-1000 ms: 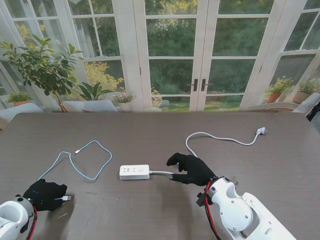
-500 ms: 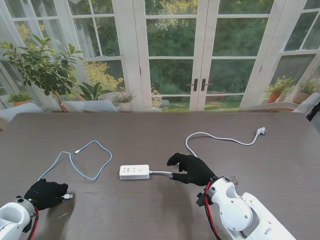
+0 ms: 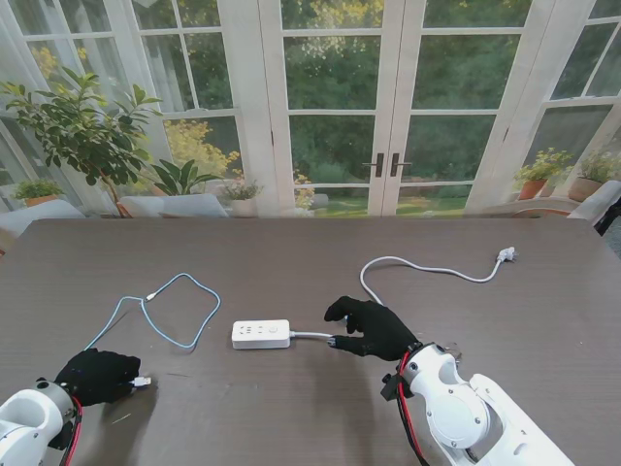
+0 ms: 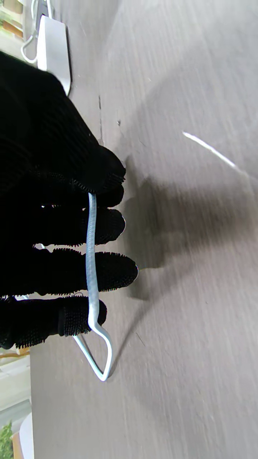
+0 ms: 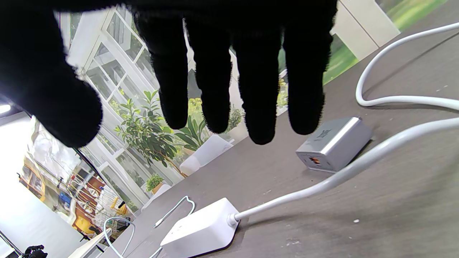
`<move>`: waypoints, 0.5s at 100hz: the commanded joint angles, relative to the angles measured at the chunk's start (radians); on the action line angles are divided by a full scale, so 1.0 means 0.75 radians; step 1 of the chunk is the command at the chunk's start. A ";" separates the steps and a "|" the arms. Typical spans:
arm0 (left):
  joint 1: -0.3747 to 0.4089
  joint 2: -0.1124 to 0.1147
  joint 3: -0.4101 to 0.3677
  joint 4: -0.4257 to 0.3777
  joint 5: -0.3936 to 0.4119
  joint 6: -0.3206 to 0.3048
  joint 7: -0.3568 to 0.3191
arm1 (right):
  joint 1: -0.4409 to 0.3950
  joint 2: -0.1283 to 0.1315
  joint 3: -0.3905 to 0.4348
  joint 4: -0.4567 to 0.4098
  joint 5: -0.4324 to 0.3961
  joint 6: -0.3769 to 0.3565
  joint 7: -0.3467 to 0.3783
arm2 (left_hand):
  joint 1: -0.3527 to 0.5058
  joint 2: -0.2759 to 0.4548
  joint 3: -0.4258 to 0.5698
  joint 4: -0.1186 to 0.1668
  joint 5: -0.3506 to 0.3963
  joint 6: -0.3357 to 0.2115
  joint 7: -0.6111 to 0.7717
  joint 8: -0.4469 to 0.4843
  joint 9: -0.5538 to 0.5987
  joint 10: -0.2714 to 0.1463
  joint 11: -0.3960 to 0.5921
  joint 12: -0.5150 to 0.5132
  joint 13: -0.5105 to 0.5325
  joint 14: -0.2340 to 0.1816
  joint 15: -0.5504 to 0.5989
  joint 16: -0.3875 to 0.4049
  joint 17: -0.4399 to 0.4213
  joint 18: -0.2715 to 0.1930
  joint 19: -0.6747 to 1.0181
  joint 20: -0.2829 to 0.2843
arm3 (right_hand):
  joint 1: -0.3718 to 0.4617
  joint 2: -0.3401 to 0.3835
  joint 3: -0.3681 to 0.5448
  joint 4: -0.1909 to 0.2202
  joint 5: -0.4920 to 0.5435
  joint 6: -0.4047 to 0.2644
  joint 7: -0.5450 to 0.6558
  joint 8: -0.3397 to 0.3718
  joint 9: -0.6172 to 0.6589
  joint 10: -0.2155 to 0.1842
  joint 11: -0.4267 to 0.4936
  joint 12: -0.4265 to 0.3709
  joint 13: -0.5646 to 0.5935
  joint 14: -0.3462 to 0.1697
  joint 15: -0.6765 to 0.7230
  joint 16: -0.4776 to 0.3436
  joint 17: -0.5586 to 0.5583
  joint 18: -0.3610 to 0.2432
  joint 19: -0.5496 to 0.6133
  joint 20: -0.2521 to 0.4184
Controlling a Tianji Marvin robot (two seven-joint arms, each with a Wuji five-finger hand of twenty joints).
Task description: Set up the charging station
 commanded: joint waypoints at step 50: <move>-0.026 -0.014 0.043 -0.144 -0.162 -0.010 -0.091 | -0.002 -0.004 -0.005 -0.004 0.008 0.003 0.024 | -0.156 -0.030 0.265 -0.084 0.235 -0.267 0.067 0.075 -0.087 0.024 -0.211 -0.020 -0.243 0.041 -0.123 -0.010 -0.171 -0.013 -0.019 0.007 | 0.002 0.017 -0.020 0.021 -0.042 0.018 -0.414 -0.009 0.008 0.013 -0.006 -0.005 0.042 0.001 0.023 -1.389 0.003 -0.022 0.003 0.015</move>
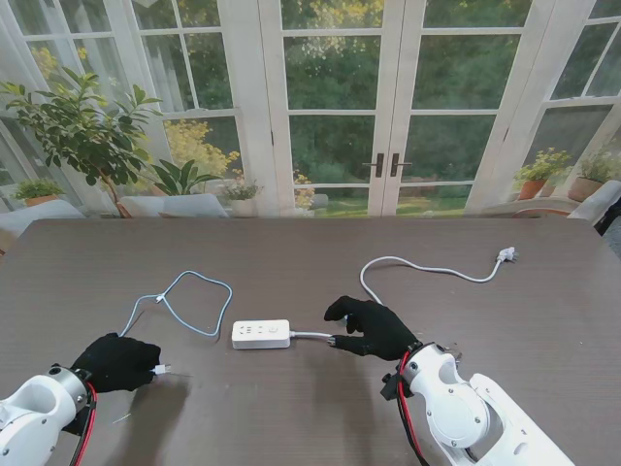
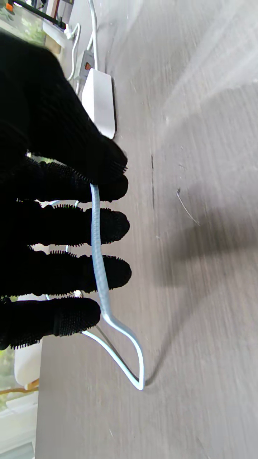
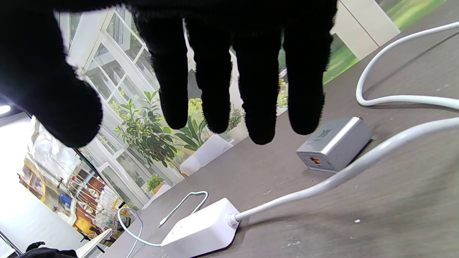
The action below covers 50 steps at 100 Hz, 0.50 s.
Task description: Set up the charging station
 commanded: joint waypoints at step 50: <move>-0.081 -0.008 0.099 -0.039 -0.239 0.013 -0.082 | -0.002 -0.005 -0.006 -0.003 0.010 0.003 0.022 | -0.082 -0.001 0.189 -0.010 0.269 -0.206 -0.113 0.104 -0.237 0.098 -0.335 -0.814 -0.297 0.061 -0.493 -0.353 -0.219 -0.041 -0.349 -0.106 | 0.002 0.018 -0.022 0.022 -0.044 0.020 -0.410 -0.012 0.007 0.009 -0.004 -0.006 0.041 0.001 0.022 -1.389 0.003 -0.022 0.003 0.014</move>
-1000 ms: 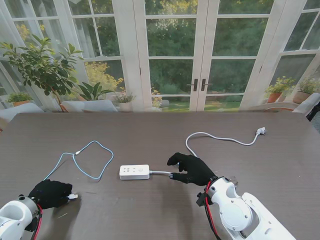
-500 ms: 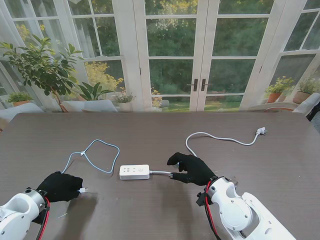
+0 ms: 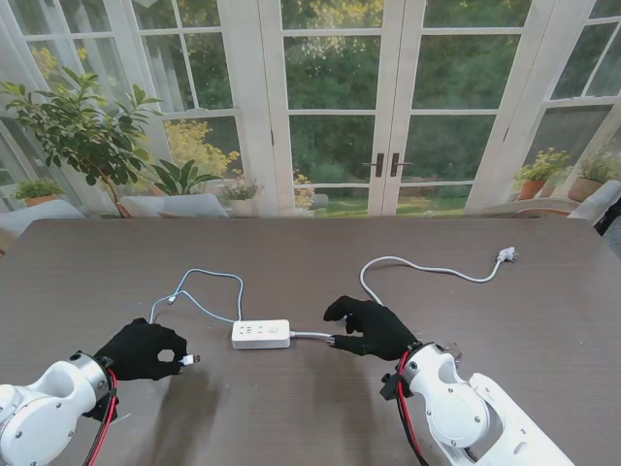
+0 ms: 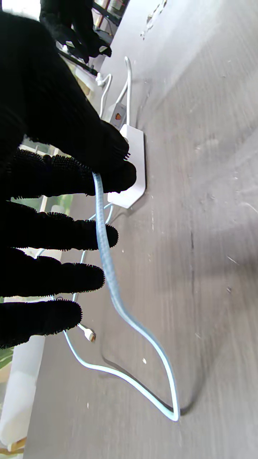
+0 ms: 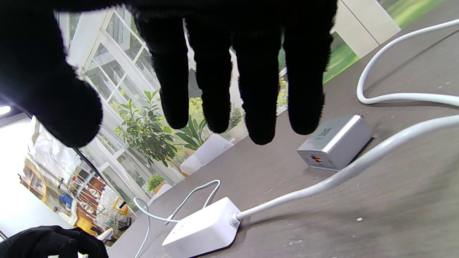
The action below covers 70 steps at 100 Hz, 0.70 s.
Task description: Set up the charging station
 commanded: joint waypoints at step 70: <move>-0.096 -0.039 0.115 0.164 -0.526 0.167 -0.016 | -0.006 -0.006 0.004 -0.002 0.008 0.005 0.018 | 0.265 -0.051 0.058 0.066 0.148 0.161 0.060 -0.028 0.563 0.024 0.333 0.547 0.778 0.186 0.666 0.217 0.546 0.181 0.534 0.136 | 0.004 0.026 -0.025 0.023 -0.048 0.014 -0.408 -0.014 0.006 0.009 -0.004 -0.008 0.041 0.003 0.012 -1.389 0.006 -0.023 0.008 0.014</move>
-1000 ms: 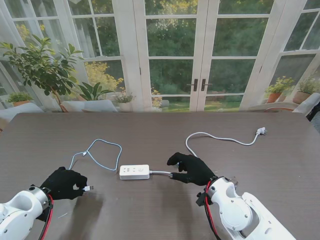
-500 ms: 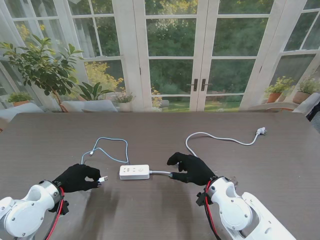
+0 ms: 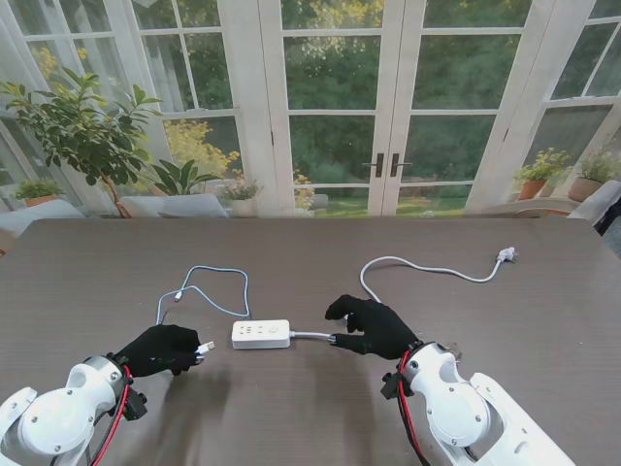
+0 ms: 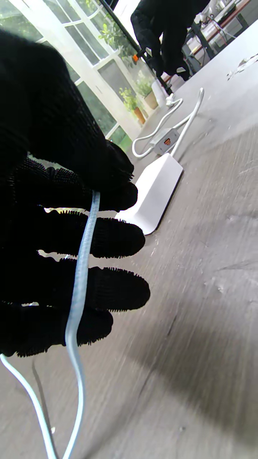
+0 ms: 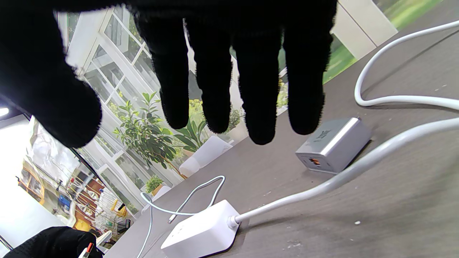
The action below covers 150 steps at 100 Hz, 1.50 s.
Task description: Set up the charging station
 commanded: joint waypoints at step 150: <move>-0.149 0.072 0.089 -0.058 -0.014 -0.026 -0.389 | 0.719 -0.006 -0.507 0.680 -0.548 -0.222 -0.336 | 0.099 -0.017 0.070 0.085 0.155 -0.040 -0.039 -0.008 0.080 0.069 0.147 0.062 0.340 -0.238 0.931 0.335 0.926 -0.374 1.214 0.275 | 0.124 -0.756 0.350 -0.093 0.284 -0.213 -0.166 0.102 0.161 -0.163 0.328 0.252 0.479 -0.229 0.773 -1.009 0.358 -0.163 0.668 0.233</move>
